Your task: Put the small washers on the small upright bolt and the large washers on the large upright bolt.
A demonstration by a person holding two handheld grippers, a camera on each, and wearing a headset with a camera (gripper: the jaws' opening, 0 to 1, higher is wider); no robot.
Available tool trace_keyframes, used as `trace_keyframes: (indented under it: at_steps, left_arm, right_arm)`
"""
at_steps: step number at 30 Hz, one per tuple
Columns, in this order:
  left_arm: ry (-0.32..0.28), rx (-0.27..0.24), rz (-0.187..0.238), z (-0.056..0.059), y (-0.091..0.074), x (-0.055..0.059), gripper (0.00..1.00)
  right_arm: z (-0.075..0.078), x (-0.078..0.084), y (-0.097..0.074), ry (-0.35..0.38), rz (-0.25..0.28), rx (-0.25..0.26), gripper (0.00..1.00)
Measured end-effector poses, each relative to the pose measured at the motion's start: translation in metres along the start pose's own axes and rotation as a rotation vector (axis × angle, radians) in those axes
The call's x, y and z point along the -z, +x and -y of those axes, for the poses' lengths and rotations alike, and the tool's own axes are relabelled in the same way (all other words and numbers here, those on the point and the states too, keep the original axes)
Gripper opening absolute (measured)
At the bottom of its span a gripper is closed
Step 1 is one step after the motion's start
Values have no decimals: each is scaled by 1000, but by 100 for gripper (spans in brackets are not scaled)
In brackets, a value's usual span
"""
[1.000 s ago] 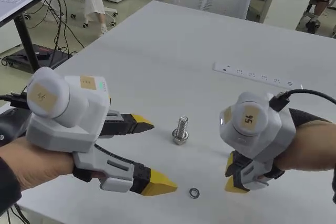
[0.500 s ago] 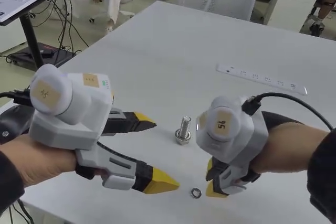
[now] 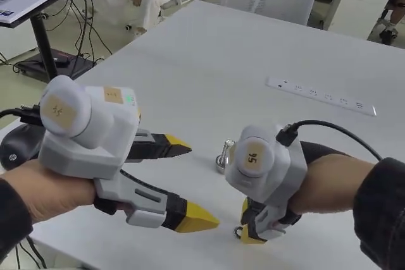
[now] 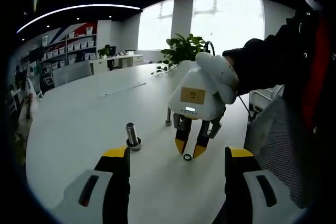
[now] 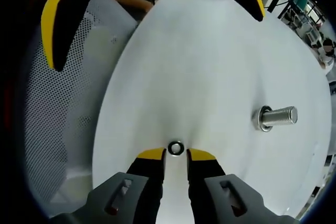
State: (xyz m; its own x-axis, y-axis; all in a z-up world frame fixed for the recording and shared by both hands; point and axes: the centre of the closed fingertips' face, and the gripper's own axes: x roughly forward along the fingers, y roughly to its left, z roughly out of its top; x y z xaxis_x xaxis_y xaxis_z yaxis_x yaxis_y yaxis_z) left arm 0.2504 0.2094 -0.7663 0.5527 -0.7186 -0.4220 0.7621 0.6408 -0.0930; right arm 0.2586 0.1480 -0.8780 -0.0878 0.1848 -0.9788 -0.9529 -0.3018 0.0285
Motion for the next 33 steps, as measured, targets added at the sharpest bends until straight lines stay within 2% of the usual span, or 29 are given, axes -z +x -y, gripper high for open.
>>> trace_keyframes:
  at_steps: [21, 33]
  left_arm:
    - [2, -1, 5, 0, -1, 0, 73]
    - [3, -2, 6, 1, -2, -2, 73]
  right_arm:
    - [-1, -2, 1, -49, -27, 29, 17]
    - [-1, -2, 1, -66, -20, 36, 16]
